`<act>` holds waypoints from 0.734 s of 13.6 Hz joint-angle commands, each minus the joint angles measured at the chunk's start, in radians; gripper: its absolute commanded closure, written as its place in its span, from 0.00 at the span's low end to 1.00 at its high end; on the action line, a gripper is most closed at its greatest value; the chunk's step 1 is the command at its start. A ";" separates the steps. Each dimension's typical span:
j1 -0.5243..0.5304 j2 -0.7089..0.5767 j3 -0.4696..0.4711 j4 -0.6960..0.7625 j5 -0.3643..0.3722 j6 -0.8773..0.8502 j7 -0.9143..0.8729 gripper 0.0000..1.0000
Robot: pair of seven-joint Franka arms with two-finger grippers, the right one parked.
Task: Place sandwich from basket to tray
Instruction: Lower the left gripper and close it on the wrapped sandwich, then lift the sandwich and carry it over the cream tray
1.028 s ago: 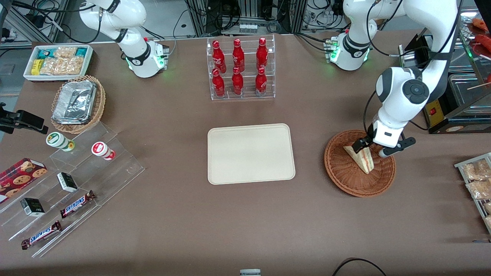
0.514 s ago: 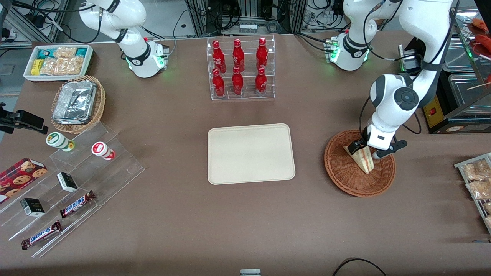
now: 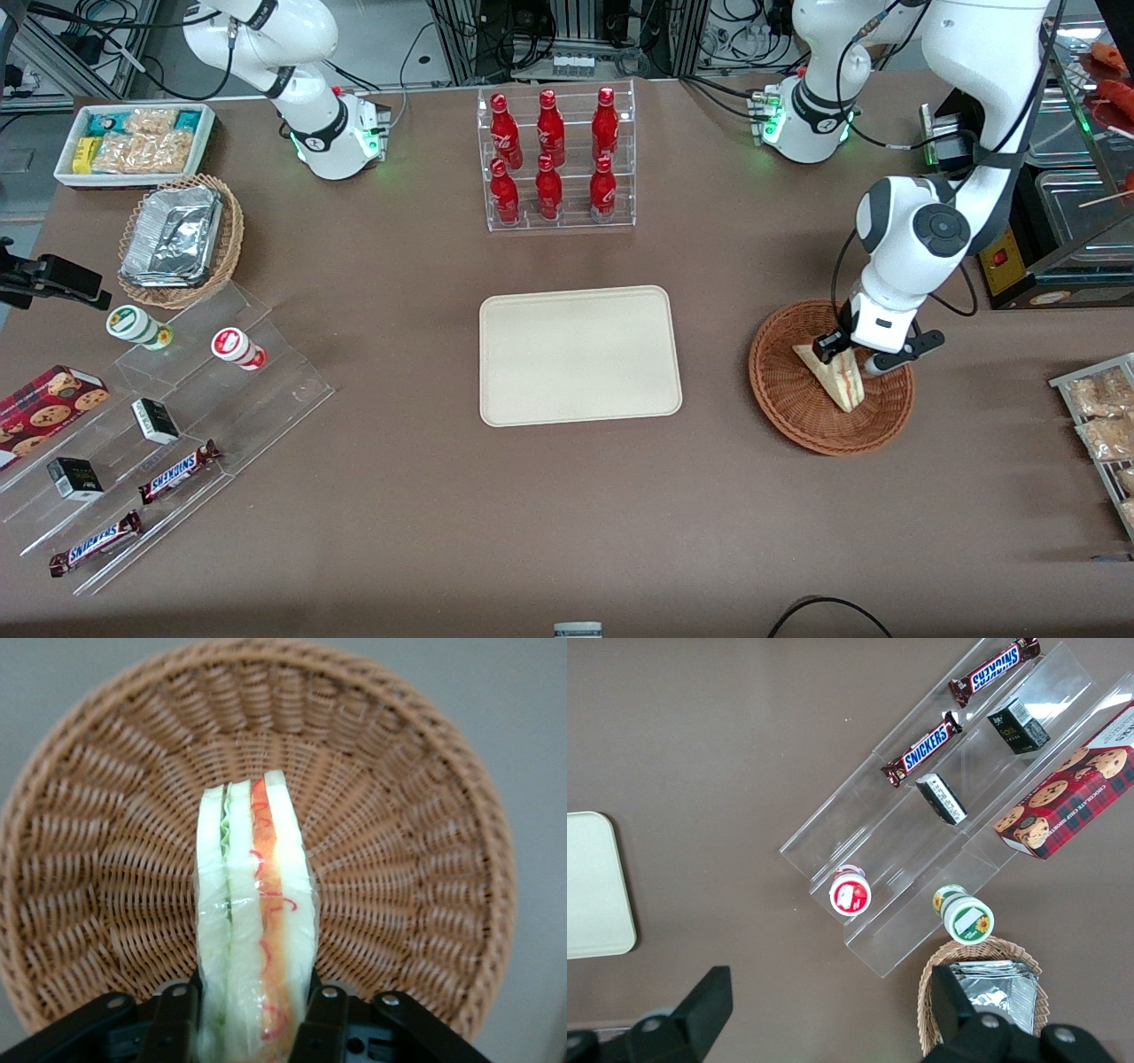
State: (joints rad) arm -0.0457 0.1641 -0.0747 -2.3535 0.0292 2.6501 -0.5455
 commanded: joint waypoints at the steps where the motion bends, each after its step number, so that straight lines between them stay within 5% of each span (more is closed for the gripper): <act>1: -0.008 -0.106 -0.005 0.128 0.029 -0.277 -0.008 1.00; 5: -0.065 -0.074 -0.043 0.471 0.028 -0.690 -0.005 1.00; 10: -0.282 -0.003 -0.051 0.605 0.031 -0.730 -0.069 1.00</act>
State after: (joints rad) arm -0.2586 0.1027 -0.1306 -1.8167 0.0422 1.9446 -0.5731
